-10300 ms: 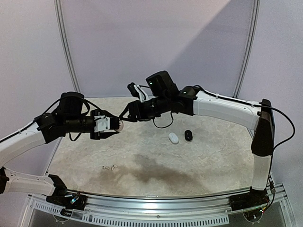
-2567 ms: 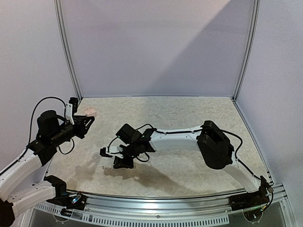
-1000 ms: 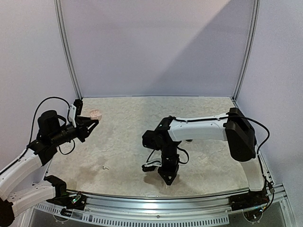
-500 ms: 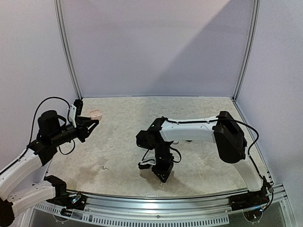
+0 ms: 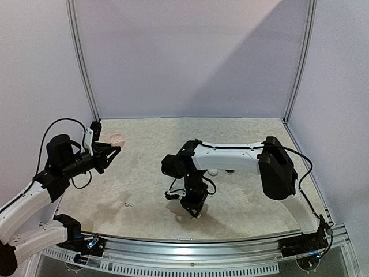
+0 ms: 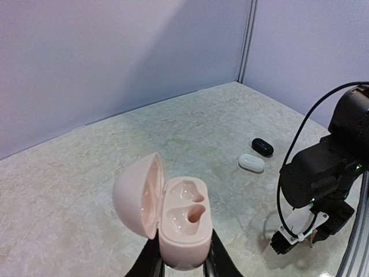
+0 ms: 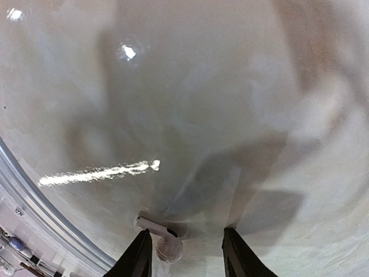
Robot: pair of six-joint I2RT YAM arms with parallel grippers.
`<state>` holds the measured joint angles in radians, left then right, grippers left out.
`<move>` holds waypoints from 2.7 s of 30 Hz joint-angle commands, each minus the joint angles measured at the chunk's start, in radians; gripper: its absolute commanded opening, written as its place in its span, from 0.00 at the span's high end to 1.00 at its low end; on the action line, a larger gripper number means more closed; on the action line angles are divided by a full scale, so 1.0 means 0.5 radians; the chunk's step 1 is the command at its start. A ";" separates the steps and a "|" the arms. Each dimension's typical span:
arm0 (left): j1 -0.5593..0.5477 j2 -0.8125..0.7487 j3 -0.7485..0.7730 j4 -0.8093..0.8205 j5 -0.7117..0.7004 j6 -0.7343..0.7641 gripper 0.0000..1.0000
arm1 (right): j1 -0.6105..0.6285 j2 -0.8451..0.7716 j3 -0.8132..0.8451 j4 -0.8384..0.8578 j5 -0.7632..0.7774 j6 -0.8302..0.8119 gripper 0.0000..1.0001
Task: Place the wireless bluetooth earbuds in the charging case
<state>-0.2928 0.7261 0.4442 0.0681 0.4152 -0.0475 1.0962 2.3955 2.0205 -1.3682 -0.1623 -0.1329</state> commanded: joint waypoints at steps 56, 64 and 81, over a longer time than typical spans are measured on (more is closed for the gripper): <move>-0.332 -0.130 -0.345 0.489 0.957 0.424 1.00 | 0.068 -0.490 -0.767 0.633 0.055 2.484 0.61; -0.347 -0.139 -0.308 0.257 1.193 0.725 1.00 | 0.067 -0.490 -0.780 0.638 0.061 2.496 0.62; -0.381 -0.171 -0.303 0.178 1.142 0.715 1.00 | 0.084 -0.287 -0.511 0.407 0.162 2.357 0.64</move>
<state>-0.4675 0.6491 0.2867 0.1753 0.9916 0.3195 1.1278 2.2196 1.7260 -1.1114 -0.1146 1.0740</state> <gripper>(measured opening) 0.194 0.362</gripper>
